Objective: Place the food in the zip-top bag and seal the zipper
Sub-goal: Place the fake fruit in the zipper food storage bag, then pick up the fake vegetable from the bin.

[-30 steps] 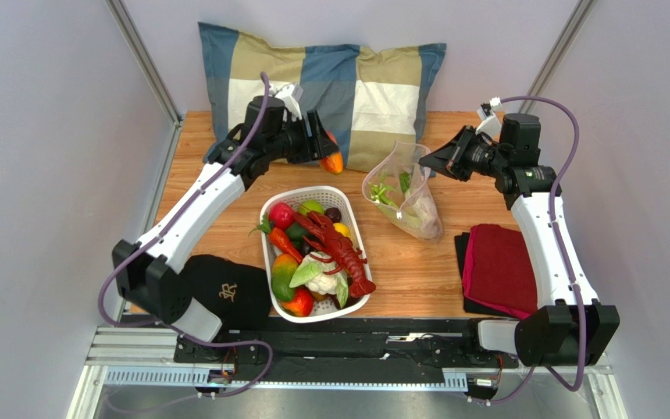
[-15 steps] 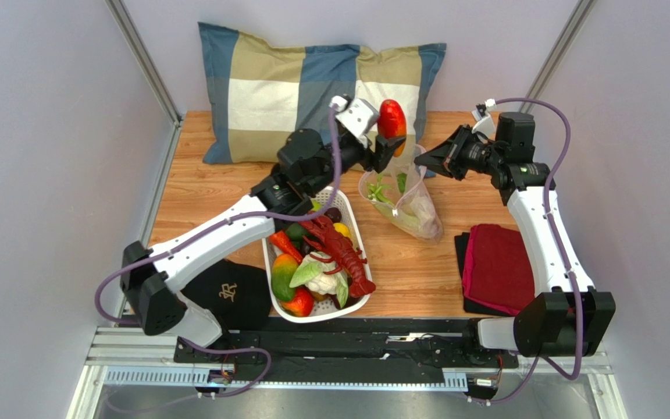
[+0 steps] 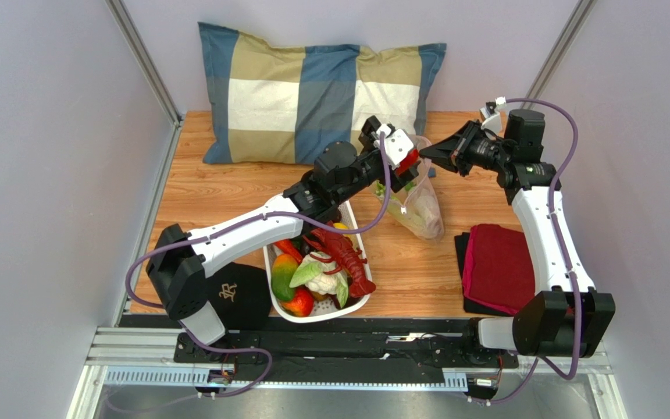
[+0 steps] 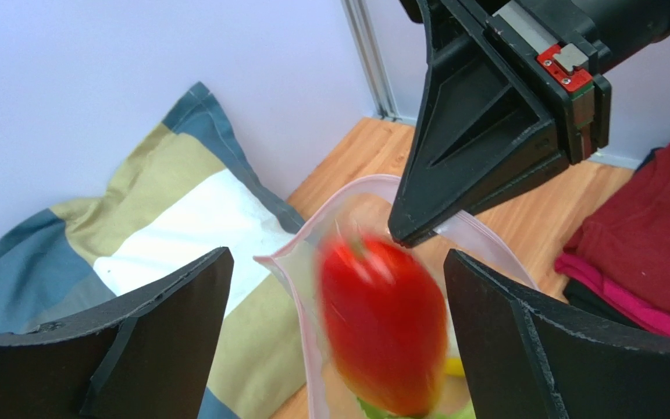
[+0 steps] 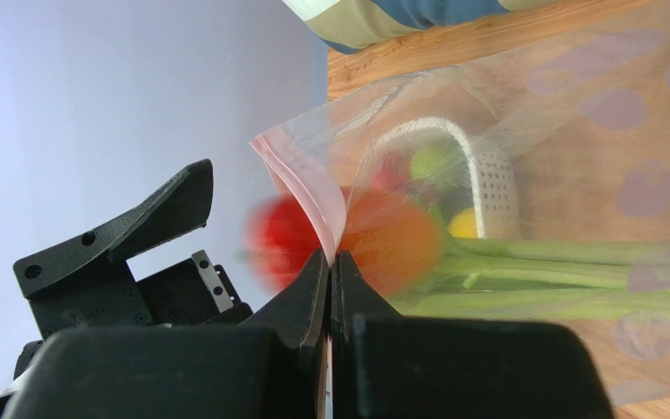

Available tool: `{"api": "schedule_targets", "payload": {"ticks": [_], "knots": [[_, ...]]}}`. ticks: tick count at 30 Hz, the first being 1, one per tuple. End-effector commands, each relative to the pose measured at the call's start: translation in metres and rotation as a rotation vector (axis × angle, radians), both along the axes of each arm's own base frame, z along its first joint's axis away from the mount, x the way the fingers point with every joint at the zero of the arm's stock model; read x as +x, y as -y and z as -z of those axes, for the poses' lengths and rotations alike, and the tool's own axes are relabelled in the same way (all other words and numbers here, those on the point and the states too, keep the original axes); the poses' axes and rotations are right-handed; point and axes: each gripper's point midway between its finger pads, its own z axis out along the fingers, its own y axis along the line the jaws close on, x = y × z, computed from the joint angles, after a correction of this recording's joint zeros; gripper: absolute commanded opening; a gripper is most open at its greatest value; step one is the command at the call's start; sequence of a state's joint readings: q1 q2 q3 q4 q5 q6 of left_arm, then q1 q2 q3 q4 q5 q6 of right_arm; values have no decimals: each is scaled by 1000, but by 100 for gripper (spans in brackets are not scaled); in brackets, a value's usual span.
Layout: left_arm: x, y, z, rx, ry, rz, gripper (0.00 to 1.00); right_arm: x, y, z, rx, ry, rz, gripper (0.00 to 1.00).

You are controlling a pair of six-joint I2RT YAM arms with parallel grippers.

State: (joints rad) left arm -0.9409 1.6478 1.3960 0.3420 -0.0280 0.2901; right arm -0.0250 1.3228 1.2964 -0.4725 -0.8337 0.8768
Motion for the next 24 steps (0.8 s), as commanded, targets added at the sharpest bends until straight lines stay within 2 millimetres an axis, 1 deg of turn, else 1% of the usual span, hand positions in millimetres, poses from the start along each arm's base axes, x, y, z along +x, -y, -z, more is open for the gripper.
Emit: {"api": "schedule_targets", "payload": {"ticks": [1,2,3,4,5,6,7,8,9,10,11,12,13,14,15,17,18,19,20,22,23,24], "knots": [[-22,-25,-53,-13,-29,25,99,0,0,-29,53,64,-13,0],[-29,-38,-67,-50,-54,42,99,0,0,-29,55,62,-10,0],[-35,-44,-70,-48,-70,54,99,0,1,-30,56,62,-8,0],[-42,-51,-58,-1,-125,68,99,0,1,-30,57,64,-10,0],[-51,-66,-66,-6,-139,69,99,0,2,-29,55,66,-7,0],[-48,-85,-49,43,-222,46,99,0,2,-30,54,70,-10,0],[-59,-92,-42,65,-276,112,99,0,3,-29,51,71,-6,0],[-71,-108,-42,69,-318,147,99,-1,4,-30,46,78,-6,0],[-60,-137,-34,62,-387,129,99,-1,4,-29,42,78,-5,0],[-85,-145,-16,107,-485,243,99,-2,5,-28,38,80,-3,0],[-95,-164,-7,121,-513,265,99,-2,5,-27,26,90,-5,0],[-102,-177,1,141,-535,281,99,-3,5,-27,19,96,-6,0],[-107,-200,19,198,-572,251,99,-3,6,-25,12,93,-4,0],[-119,-213,26,219,-573,238,99,-3,6,-24,2,100,-6,0],[-128,-222,33,242,-577,235,99,-4,7,-24,-4,104,-5,0],[-154,-242,59,321,-578,231,99,-4,8,-22,-17,111,4,0],[-165,-248,70,356,-580,243,99,-4,8,-22,-20,116,3,0],[-172,-251,77,377,-565,257,99,-4,8,-21,-23,114,7,0],[-178,-257,89,408,-537,264,99,-4,8,-20,-22,111,5,0],[-183,-260,104,439,-535,272,99,-4,9,-19,-26,111,12,0],[-184,-262,118,468,-541,288,99,-6,8,-19,-29,113,9,0],[-187,-262,125,482,-551,302,99,-7,9,-17,-34,110,10,0]]}}
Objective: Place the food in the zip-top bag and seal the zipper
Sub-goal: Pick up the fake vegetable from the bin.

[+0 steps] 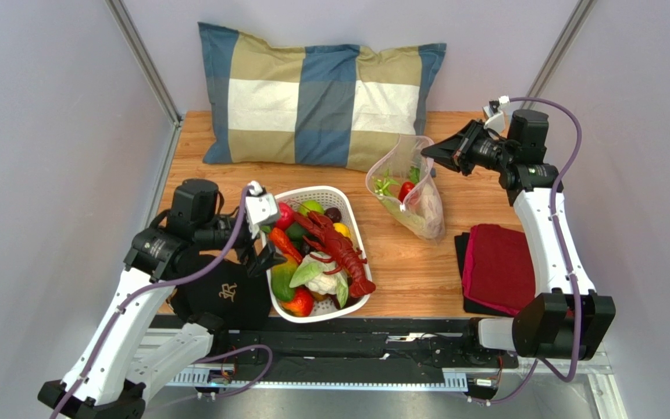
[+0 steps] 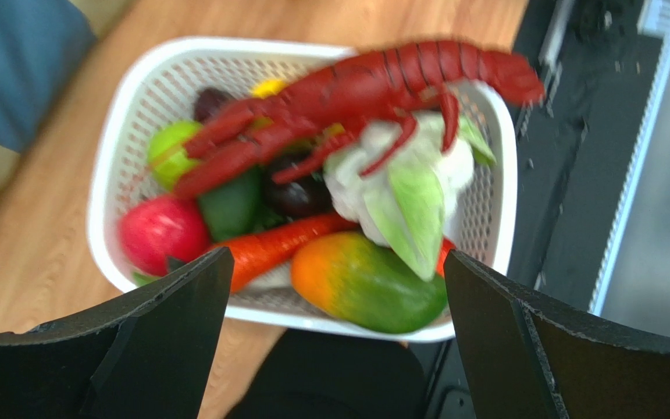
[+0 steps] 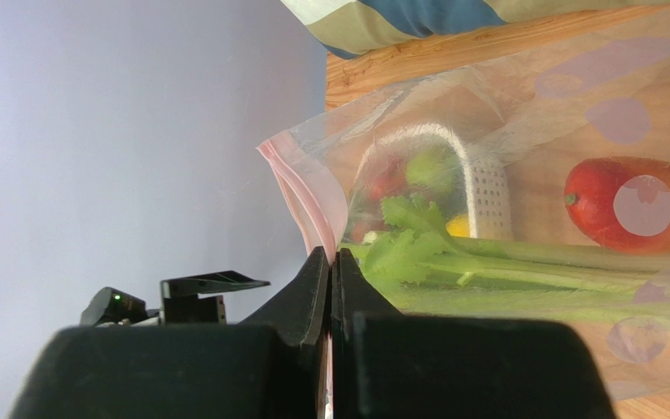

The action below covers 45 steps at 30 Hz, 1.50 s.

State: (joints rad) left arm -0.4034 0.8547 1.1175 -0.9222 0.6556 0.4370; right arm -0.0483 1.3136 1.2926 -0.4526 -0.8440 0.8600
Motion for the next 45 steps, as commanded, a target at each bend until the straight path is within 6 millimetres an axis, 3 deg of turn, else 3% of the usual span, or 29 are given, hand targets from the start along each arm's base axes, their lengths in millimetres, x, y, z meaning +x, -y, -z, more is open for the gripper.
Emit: {"api": "schedule_targets", "payload": {"ticks": [1,5,8,12,21,26,32,35,37,38,39,45], "knots": [[-23,-6,43,91,-26,154,99,-9,2,-12,-39,78,5,0],[-27,-6,87,175,-73,200,99,-14,3,-10,-55,81,9,0],[-28,-1,104,213,-96,194,99,-14,4,-8,-63,84,10,0],[-21,6,113,228,-113,149,99,-14,5,-7,-69,79,14,0],[2,-14,146,441,-108,-26,99,-10,5,-1,-71,65,9,0],[6,-20,146,483,-110,-45,99,-9,4,1,-67,60,5,0],[-11,-14,149,476,-179,33,99,-9,4,2,-65,57,3,0],[-20,-10,139,447,-184,89,99,-9,4,2,-68,62,0,0],[-25,-6,127,399,-130,133,86,-9,4,1,-71,64,1,0],[-30,-7,124,392,-121,155,71,-9,4,1,-72,65,0,0],[-34,-6,116,362,-100,168,66,-9,4,1,-71,65,-1,0],[-41,-7,100,332,-83,206,62,-8,4,3,-69,61,-2,0]]}}
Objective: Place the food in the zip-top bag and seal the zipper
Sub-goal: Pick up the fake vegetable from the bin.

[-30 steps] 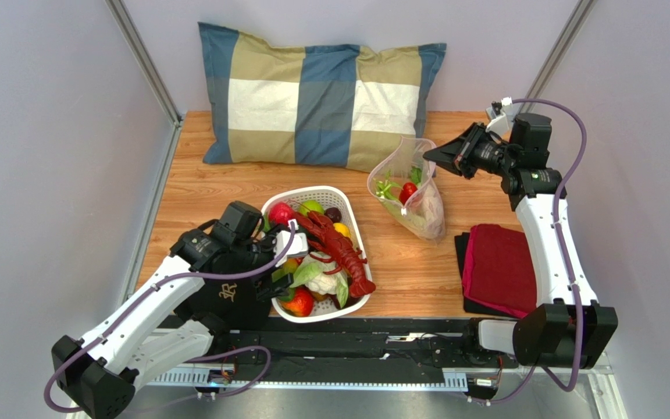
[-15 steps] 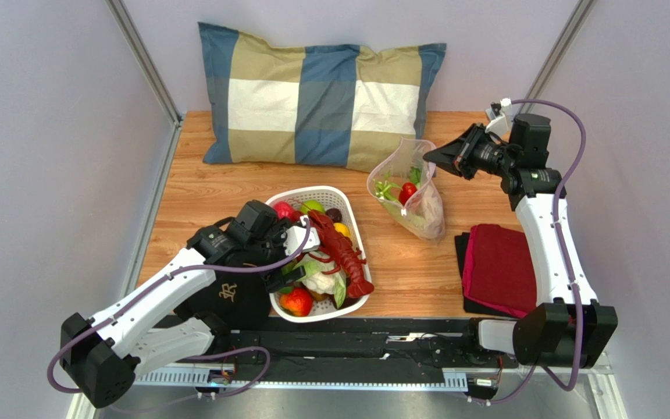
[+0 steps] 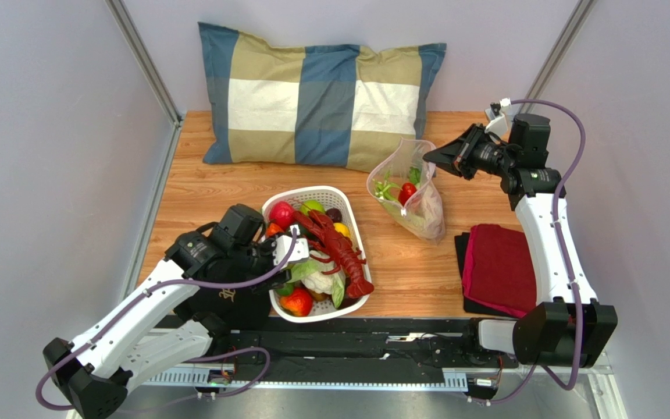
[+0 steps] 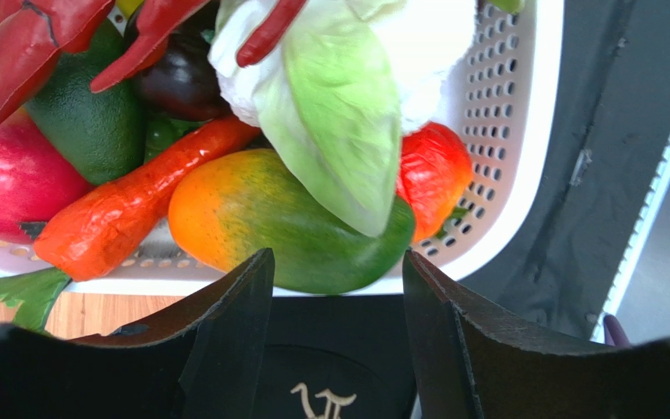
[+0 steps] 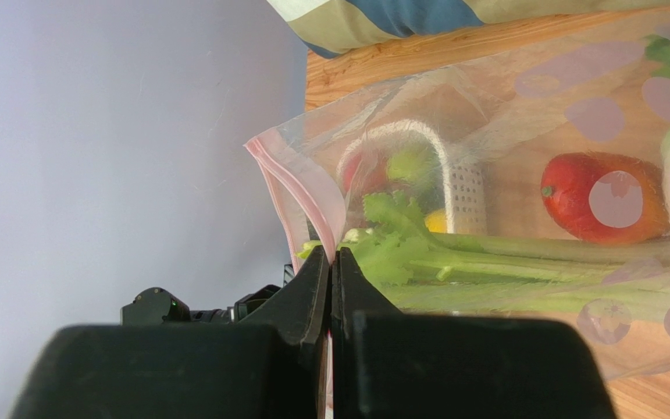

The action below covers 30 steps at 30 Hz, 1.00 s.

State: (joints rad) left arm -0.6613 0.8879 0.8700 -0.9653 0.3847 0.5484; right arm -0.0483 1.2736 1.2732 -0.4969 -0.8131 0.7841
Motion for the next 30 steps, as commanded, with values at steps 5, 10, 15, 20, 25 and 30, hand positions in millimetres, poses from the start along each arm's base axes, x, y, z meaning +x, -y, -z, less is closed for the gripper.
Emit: {"api": "schedule_targets", "payload": {"ticks": [5,10,15,20,25,30], "knots": [[22,-6,-27,-54,4,-118,88,-1,-1,-6,-9,38,-16,0],[51,-2,-57,-106,-25,-336,93,-3,0,-4,-14,37,-15,0],[51,-14,-51,9,-209,-547,88,-5,0,-4,-22,44,-12,0],[67,-23,-47,5,-251,-731,82,-5,0,0,-11,35,-9,0],[107,-41,-54,-93,-354,-1053,74,-9,0,-1,-15,40,-16,0],[125,-46,-47,-97,-423,-1273,72,-7,0,-1,-19,41,-14,0]]}}
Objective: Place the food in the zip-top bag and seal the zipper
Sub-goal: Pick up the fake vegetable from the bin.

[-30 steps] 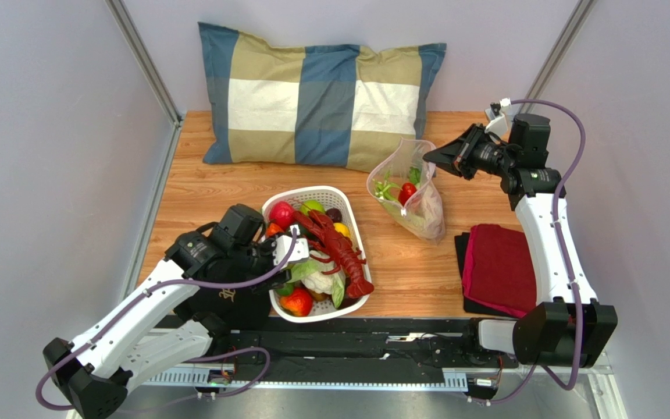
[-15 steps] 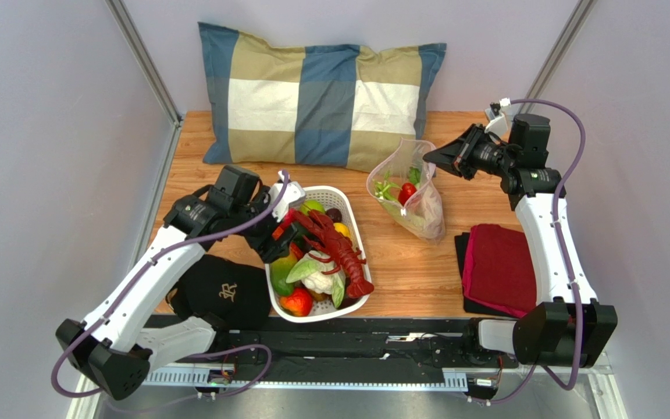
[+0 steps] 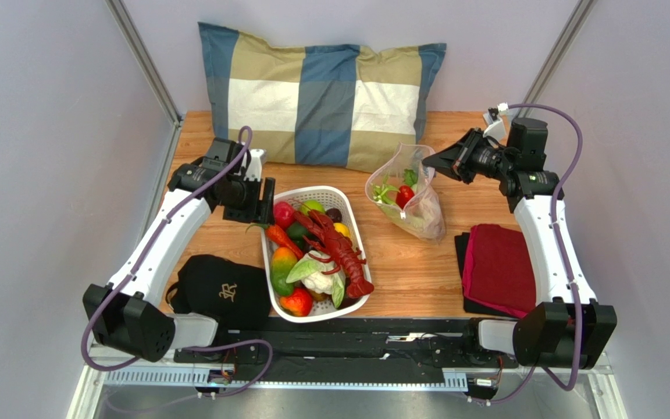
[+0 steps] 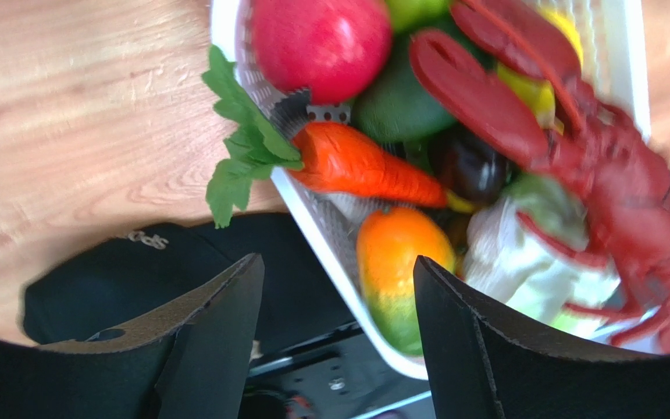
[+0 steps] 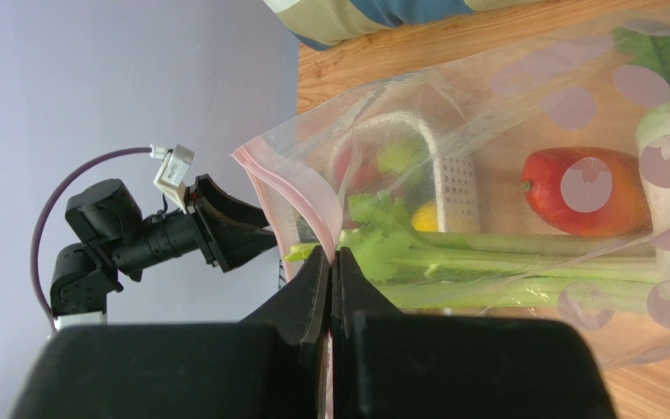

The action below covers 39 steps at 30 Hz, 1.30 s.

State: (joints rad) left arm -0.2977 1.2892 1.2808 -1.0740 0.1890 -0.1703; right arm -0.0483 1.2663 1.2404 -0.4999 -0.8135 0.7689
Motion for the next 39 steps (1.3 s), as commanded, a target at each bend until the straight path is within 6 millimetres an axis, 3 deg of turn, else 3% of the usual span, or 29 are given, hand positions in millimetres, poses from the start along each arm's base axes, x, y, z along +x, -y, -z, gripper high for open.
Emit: {"api": "schedule_targets", "payload": {"ticks": [1,4,6,8,11,12,13,14,15,17,18,19,20,21,22,23,26,32,39], "knots": [[11,-3,-4,-20,-68,-273,72,-4,0,-13,-10,59,-9,0],[13,0,3,-45,-98,-340,67,-4,0,-12,-11,57,-6,0],[13,6,7,-73,-114,-347,58,-4,1,-11,-10,54,-4,0],[14,18,7,-110,-116,-268,53,-3,1,-10,-11,54,-5,0],[22,26,-2,-122,33,-28,52,-3,1,-10,-17,57,-8,0],[33,27,-10,-84,176,161,53,-3,1,-10,-20,57,-9,0],[24,33,-20,-109,259,300,57,-3,1,-10,-22,61,-12,0],[23,33,-27,-78,354,444,71,-3,1,-10,-24,62,-14,0],[25,32,-33,-3,488,656,79,-3,1,-10,-23,61,-16,0],[21,29,-37,85,633,866,93,-2,1,-8,-23,58,-16,0],[12,27,-31,106,643,973,94,0,0,-7,-20,52,-20,0],[12,29,-32,155,753,1198,93,1,0,-5,-19,48,-19,0],[8,29,-30,156,773,1280,91,2,0,-5,-13,44,-18,0],[-10,26,-20,124,727,1391,91,5,0,-4,-10,41,-17,0],[-8,30,-18,135,772,1560,89,6,0,-4,-8,42,-17,0],[-28,27,-9,76,700,1648,84,8,1,-4,-6,38,-13,0],[-21,30,-2,15,653,1774,76,9,1,-8,-12,51,-14,0],[1,28,24,59,612,1896,71,8,2,-10,-31,60,-16,0],[-3,20,52,113,515,1969,69,11,2,-6,-27,45,-15,0]]}}
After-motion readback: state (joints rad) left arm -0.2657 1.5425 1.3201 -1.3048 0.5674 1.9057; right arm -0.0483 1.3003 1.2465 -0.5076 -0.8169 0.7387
